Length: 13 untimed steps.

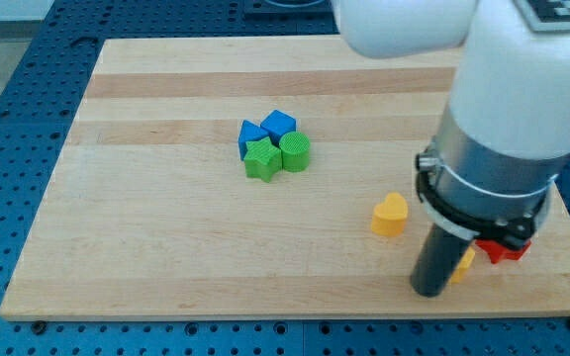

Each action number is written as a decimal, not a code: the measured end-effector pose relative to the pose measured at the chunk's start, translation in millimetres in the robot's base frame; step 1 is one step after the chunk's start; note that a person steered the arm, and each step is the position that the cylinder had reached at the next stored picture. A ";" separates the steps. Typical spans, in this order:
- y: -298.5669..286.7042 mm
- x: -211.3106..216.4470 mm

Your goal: Push yellow heart above the yellow hexagon

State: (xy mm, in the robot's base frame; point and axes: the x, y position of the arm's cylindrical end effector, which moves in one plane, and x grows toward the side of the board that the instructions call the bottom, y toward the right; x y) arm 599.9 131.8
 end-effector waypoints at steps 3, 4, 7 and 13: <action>4.7 1.7; -53.1 2.3; -132.1 -56.5; -57.0 -80.3</action>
State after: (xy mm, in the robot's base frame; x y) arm 519.6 74.7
